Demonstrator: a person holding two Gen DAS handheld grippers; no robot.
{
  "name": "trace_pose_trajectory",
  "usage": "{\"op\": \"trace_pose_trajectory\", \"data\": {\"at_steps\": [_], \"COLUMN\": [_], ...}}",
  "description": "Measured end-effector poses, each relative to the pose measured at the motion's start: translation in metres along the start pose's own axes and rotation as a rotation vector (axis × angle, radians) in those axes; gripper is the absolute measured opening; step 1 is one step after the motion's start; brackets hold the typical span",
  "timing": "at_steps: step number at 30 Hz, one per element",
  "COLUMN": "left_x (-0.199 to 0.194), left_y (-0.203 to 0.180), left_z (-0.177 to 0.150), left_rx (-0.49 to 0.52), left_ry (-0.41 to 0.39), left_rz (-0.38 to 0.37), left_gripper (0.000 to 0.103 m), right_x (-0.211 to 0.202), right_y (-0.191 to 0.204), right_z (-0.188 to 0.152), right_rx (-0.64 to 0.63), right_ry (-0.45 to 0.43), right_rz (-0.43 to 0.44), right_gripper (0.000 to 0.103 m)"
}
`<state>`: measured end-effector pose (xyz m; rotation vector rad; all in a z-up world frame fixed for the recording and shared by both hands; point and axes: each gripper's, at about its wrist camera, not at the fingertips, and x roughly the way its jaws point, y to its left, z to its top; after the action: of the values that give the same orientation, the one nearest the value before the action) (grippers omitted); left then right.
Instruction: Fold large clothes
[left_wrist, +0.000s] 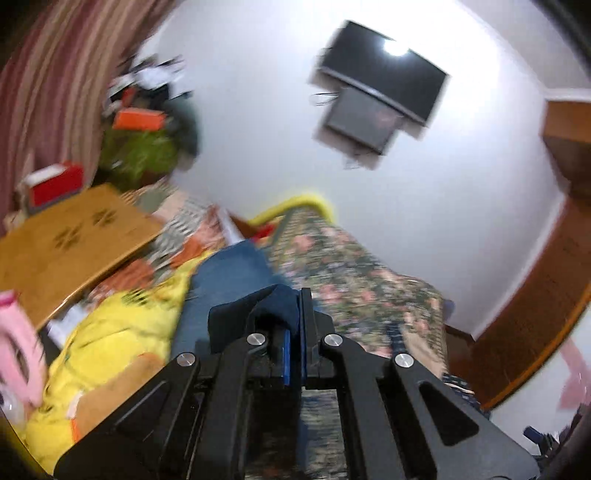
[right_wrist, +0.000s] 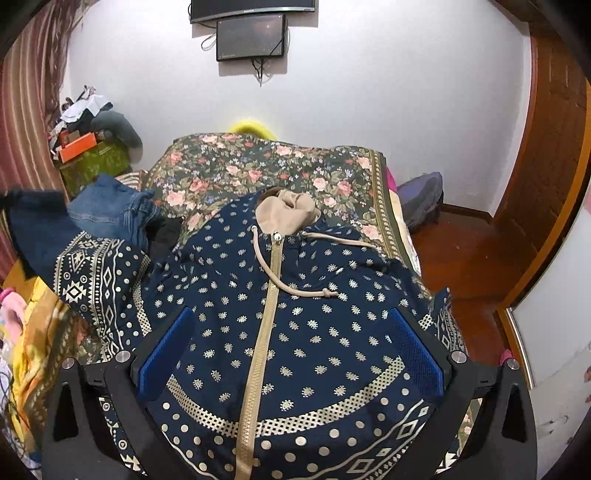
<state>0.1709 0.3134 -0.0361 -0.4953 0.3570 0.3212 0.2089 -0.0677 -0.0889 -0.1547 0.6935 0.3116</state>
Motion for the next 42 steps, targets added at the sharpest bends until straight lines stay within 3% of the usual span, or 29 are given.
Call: {"op": "trace_pose_trajectory", "data": {"at_steps": [5, 10, 16, 18, 24, 30, 35, 37, 38, 39, 42], "left_x": [0.011, 0.029, 0.065, 0.081, 0.109, 0.106, 0.094, 0.086, 0.082, 0.079, 0.059], "left_y": [-0.081, -0.156, -0.231, -0.251, -0.277, -0.284, -0.281, -0.28, -0.278, -0.277, -0.264], "left_z": [-0.003, -0.032, -0.093, -0.122, -0.211, -0.279, -0.281, -0.276, -0.272, -0.267, -0.246], "left_rx": [0.126, 0.236, 0.369, 0.399, 0.464, 0.528, 0.568, 0.59, 0.601, 0.609, 0.624], "left_ry": [0.019, 0.082, 0.239, 0.326, 0.571, 0.717, 0.718, 0.723, 0.714, 0.698, 0.639], "left_rz": [-0.11, -0.188, -0.259, -0.277, -0.308, -0.315, -0.308, -0.305, -0.297, -0.296, -0.302], "left_gripper": [0.002, 0.002, 0.002, 0.002, 0.002, 0.002, 0.012, 0.031, 0.047, 0.054, 0.057], "right_x": [-0.01, -0.018, -0.017, -0.015, -0.009, -0.006, -0.008, -0.01, -0.011, -0.012, -0.012], "right_y": [-0.011, -0.024, -0.04, -0.044, -0.054, -0.064, -0.067, -0.066, -0.064, -0.062, -0.051], "right_z": [0.0, -0.001, -0.009, -0.013, -0.026, -0.037, -0.04, -0.039, -0.037, -0.034, -0.028], "right_rx": [0.006, 0.015, 0.007, 0.001, -0.003, 0.015, 0.022, 0.021, 0.019, 0.015, -0.007], "right_ry": [-0.02, -0.03, -0.008, 0.002, 0.045, 0.077, 0.093, 0.09, 0.085, 0.079, 0.064], "right_rz": [0.004, 0.003, -0.019, -0.03, -0.058, -0.071, -0.081, -0.081, -0.078, -0.075, -0.058], "right_gripper": [0.103, 0.103, 0.103, 0.103, 0.103, 0.103, 0.103, 0.103, 0.103, 0.103, 0.103]}}
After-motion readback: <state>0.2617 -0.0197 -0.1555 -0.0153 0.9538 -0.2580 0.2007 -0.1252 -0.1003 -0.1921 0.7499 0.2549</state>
